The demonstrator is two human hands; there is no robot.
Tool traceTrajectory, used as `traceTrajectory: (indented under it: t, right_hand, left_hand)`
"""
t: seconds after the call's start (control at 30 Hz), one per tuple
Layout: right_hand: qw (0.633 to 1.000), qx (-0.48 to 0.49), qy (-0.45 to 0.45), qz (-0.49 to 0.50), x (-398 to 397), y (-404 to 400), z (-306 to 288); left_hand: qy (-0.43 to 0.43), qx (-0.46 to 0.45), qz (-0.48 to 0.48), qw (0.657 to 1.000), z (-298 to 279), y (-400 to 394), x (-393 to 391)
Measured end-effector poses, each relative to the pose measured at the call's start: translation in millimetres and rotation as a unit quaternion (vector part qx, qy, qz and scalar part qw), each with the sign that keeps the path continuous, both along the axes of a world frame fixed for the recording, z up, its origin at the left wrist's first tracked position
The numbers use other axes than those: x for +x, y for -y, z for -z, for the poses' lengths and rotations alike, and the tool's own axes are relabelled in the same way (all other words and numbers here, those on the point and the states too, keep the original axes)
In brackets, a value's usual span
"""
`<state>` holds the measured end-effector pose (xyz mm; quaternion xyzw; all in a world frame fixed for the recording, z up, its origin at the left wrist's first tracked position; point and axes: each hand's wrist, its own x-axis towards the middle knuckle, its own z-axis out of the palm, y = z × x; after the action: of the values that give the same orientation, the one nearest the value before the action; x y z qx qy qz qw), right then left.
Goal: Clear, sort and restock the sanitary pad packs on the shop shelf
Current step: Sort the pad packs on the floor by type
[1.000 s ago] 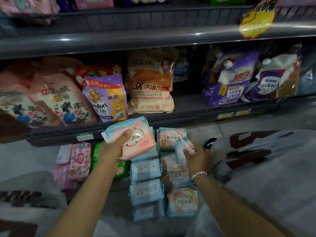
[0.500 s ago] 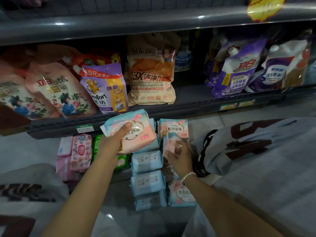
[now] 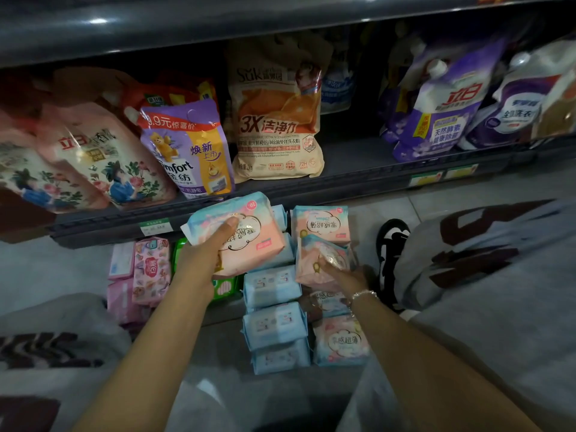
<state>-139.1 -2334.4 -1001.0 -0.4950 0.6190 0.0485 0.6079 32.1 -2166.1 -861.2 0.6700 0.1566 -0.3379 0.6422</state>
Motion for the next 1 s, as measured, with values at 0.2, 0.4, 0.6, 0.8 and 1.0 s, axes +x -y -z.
traceTrajectory:
  t: [0.2, 0.4, 0.6, 0.8, 1.0]
  right_hand:
    - [0.995, 0.094, 0.039, 0.007, -3.5, 11.2, -1.8]
    - [0.995, 0.091, 0.044, 0.009, -11.5, 10.0, -1.6]
    - [0.997, 0.065, 0.038, 0.019, -48.6, 11.3, -5.4]
    - [0.997, 0.071, 0.008, -0.032, -68.6, 3.8, 2.3]
    - [0.998, 0.061, 0.012, -0.014, -68.3, -12.1, 13.1]
  left_hand:
    - [-0.002, 0.010, 0.010, 1.000, 3.6, 0.2, 3.6]
    - [-0.002, 0.015, 0.014, 1.000, 3.6, 1.5, 3.9]
    - [0.004, 0.012, 0.021, 1.000, 4.8, 7.4, 3.3]
    - [0.001, 0.021, 0.042, 0.999, 13.5, 13.5, 2.6]
    - [-0.004, 0.025, 0.041, 0.999, 19.0, 19.1, 0.6]
